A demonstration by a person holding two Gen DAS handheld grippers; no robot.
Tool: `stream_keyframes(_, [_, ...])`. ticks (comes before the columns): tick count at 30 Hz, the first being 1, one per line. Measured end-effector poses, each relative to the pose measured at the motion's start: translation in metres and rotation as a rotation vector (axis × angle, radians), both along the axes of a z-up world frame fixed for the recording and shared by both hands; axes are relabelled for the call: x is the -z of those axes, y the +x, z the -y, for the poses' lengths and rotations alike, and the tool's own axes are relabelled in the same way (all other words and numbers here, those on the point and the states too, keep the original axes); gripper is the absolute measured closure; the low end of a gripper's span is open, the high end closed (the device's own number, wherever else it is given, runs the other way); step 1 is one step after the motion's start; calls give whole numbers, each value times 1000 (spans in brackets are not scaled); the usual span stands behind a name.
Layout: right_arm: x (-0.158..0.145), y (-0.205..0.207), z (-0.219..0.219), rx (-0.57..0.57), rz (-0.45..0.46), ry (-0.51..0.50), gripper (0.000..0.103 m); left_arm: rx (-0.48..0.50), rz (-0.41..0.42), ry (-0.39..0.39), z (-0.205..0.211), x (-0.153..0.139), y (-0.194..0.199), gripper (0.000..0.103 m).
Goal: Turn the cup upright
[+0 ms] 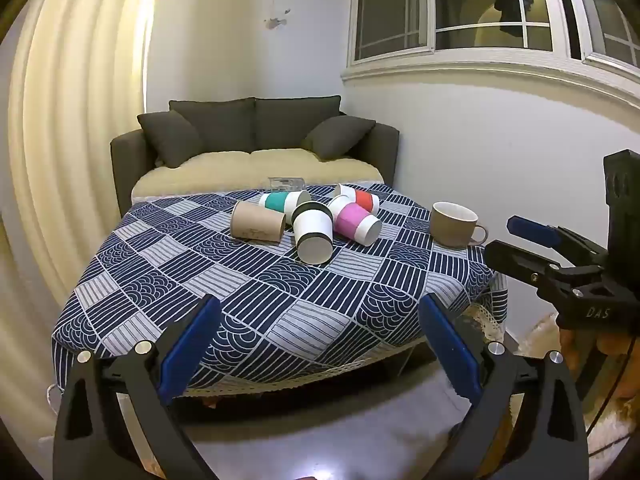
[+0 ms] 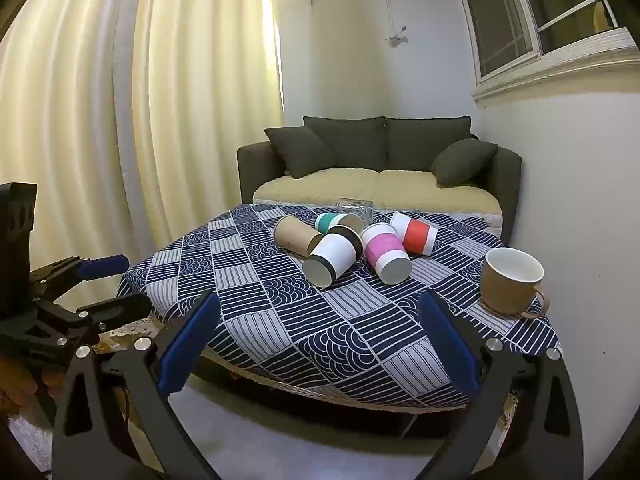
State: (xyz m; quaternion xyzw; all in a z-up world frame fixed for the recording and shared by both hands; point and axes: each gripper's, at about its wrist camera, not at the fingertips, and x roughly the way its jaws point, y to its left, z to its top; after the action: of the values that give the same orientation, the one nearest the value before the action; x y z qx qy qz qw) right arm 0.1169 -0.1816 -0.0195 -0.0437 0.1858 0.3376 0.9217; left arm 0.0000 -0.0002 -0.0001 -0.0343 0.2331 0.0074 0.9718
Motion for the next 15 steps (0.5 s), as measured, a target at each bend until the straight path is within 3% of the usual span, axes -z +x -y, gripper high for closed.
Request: stream_keyframes(15, [-1, -1, 0, 0, -2, 0, 5, -3, 1, 14, 2, -1, -4, 7])
